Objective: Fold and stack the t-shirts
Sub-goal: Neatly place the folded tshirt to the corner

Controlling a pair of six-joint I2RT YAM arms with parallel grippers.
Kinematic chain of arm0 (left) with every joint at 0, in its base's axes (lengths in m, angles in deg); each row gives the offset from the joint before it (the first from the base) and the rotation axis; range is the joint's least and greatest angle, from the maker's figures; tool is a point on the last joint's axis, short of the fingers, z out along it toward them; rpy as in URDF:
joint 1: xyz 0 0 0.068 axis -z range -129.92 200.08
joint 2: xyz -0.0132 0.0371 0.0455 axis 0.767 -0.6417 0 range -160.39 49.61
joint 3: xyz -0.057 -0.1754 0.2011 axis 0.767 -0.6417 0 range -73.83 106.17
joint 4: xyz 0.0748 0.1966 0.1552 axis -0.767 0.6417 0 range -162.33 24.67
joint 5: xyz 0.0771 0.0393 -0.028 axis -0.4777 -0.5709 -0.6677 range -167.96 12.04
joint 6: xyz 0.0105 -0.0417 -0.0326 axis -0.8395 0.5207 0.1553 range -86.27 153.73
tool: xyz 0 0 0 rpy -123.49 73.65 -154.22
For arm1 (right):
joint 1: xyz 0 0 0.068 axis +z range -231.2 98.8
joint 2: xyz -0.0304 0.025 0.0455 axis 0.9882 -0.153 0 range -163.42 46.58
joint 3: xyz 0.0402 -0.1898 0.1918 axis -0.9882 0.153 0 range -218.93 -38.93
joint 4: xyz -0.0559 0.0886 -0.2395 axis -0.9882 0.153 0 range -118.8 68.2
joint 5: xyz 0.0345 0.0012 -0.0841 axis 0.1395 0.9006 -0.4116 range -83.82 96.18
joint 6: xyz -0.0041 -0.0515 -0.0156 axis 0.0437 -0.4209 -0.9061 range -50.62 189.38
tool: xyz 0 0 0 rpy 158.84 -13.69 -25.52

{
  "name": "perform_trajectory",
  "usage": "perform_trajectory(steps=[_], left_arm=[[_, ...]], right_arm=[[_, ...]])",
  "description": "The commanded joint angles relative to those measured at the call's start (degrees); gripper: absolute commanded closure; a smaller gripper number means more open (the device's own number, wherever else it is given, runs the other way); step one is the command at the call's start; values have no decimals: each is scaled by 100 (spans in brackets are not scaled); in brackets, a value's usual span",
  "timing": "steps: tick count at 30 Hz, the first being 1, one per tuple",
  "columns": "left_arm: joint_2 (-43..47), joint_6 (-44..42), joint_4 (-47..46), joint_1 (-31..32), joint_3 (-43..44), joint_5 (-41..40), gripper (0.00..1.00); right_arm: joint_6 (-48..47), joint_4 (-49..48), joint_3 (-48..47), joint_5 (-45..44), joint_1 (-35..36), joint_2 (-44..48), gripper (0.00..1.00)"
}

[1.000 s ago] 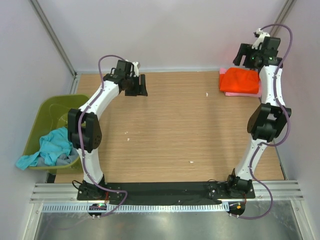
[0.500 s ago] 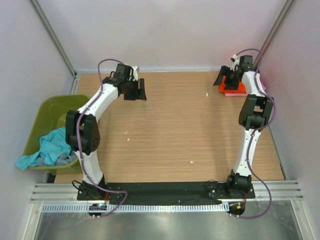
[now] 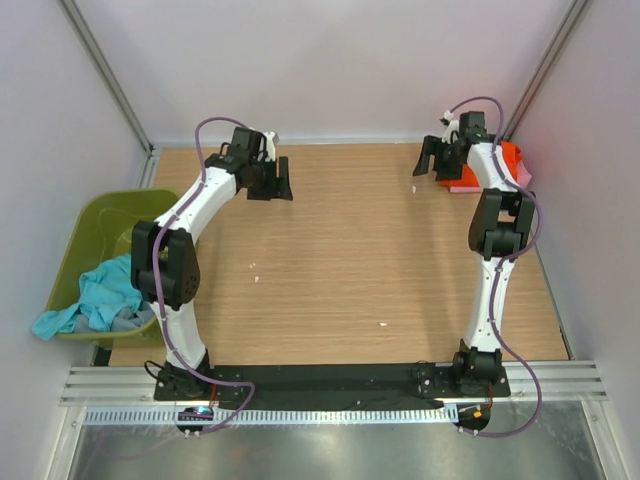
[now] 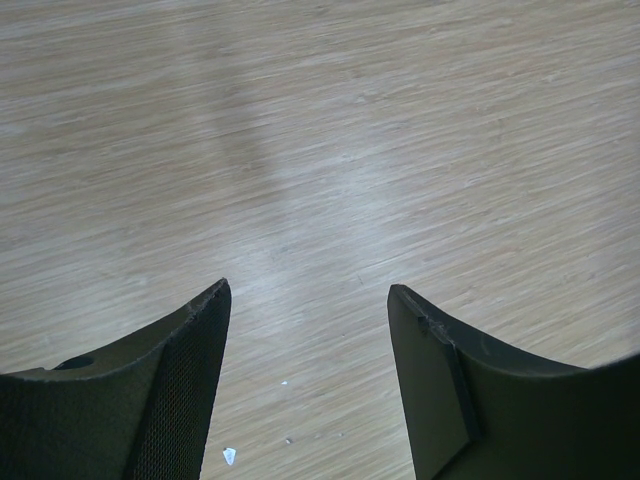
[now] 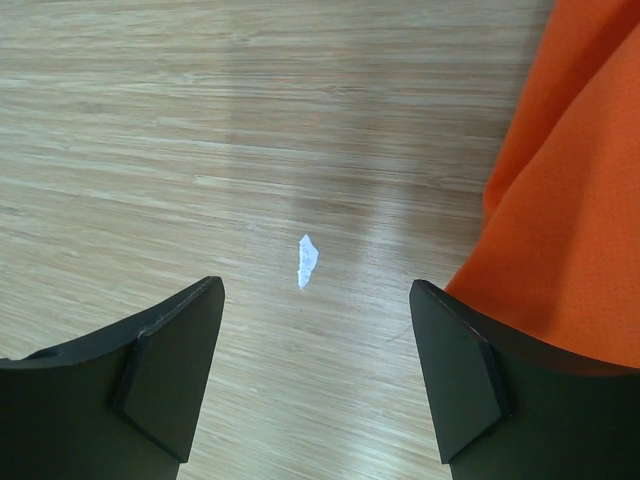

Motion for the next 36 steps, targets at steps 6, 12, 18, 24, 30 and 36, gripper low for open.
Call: perform_trajectory(steps=[6, 12, 18, 24, 30, 36], left_arm=[[264, 62, -188, 10, -13, 25, 35], [317, 80, -215, 19, -83, 17, 35], [387, 133, -259, 10, -180, 60, 35], [510, 177, -294, 19, -338, 113, 35], [546, 247, -347, 19, -426, 306, 35], [370, 466, -417, 28, -233, 702, 36]], right_arm=[[-112, -175, 19, -881, -57, 123, 14], [-147, -114, 362, -1198, -109, 299, 12], [-350, -131, 696, -1601, -258, 563, 11], [-332, -131, 863, -1743, -557, 774, 11], [-306, -35, 706, -691, -602, 1099, 14], [36, -122, -191, -20, -382, 1205, 13]])
